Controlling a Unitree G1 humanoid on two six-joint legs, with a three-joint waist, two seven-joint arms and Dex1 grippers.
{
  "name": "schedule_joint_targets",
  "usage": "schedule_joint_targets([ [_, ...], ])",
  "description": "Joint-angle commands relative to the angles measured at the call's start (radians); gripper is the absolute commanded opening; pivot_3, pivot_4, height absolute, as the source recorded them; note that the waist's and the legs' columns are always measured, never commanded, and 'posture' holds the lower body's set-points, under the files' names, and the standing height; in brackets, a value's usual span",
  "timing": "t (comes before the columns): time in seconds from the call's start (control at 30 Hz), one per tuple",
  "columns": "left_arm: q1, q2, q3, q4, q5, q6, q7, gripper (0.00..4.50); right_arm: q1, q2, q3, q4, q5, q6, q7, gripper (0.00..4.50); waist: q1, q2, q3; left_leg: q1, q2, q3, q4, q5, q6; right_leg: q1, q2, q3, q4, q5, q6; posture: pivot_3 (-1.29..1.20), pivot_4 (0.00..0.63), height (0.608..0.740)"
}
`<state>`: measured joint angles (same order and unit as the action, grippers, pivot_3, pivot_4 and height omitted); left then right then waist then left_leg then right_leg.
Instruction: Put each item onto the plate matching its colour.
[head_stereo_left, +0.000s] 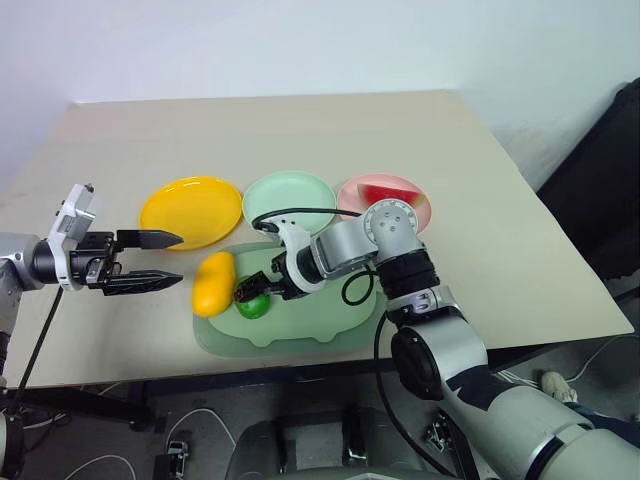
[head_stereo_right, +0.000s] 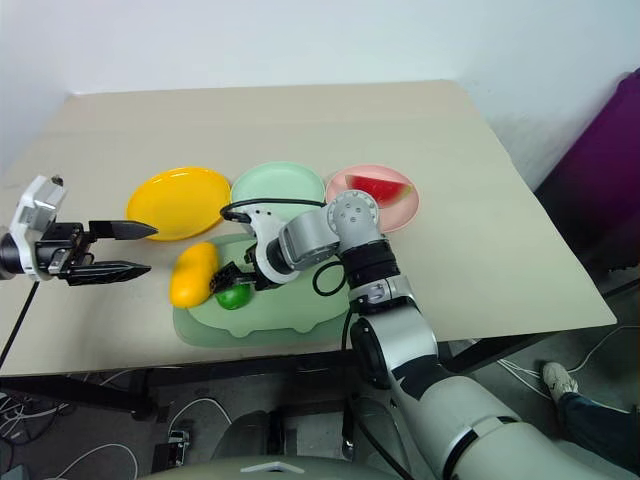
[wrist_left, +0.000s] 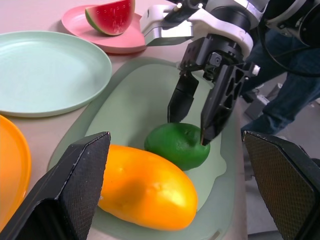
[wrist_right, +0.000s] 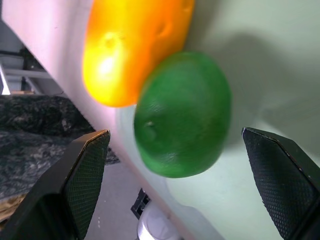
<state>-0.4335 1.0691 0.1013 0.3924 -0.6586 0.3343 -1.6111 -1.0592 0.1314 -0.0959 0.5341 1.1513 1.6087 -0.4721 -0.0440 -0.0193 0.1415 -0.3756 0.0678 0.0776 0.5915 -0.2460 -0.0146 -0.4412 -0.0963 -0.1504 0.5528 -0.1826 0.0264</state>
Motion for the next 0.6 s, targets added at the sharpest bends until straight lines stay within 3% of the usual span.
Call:
schedule_joint_targets([
  [0.03, -0.004, 0.022, 0.016, -0.006, -0.016, -0.012, -0.003, 4.50, -0.018, 0.023, 0.041, -0.071, -0.073, 0.006, 0.020, 4.48, 0.000, 0.000, 0.000, 0.000, 0.000, 0.000, 0.000, 0.000, 0.000, 0.000, 0.000, 0.000, 0.000, 0.000, 0.000, 0.00, 0.150, 0.740],
  [0.33, 0.002, 0.028, 0.022, -0.008, -0.019, -0.009, -0.003, 4.50, -0.012, 0.004, 0.107, -0.129, -0.156, 0.006, 0.102, 4.48, 0.000, 0.000, 0.000, 0.000, 0.000, -0.001, 0.000, -0.001, -0.001, 0.000, 0.000, 0.000, 0.000, 0.000, 0.000, 0.00, 0.150, 0.740],
  [0.6, 0.005, 0.028, 0.024, -0.005, -0.017, -0.010, -0.003, 4.50, -0.030, 0.047, -0.029, -0.001, -0.096, 0.006, 0.074, 4.48, 0.001, 0.000, 0.000, 0.000, 0.000, 0.000, 0.000, -0.001, -0.001, 0.000, 0.000, 0.000, 0.000, 0.000, 0.000, 0.00, 0.150, 0.740],
])
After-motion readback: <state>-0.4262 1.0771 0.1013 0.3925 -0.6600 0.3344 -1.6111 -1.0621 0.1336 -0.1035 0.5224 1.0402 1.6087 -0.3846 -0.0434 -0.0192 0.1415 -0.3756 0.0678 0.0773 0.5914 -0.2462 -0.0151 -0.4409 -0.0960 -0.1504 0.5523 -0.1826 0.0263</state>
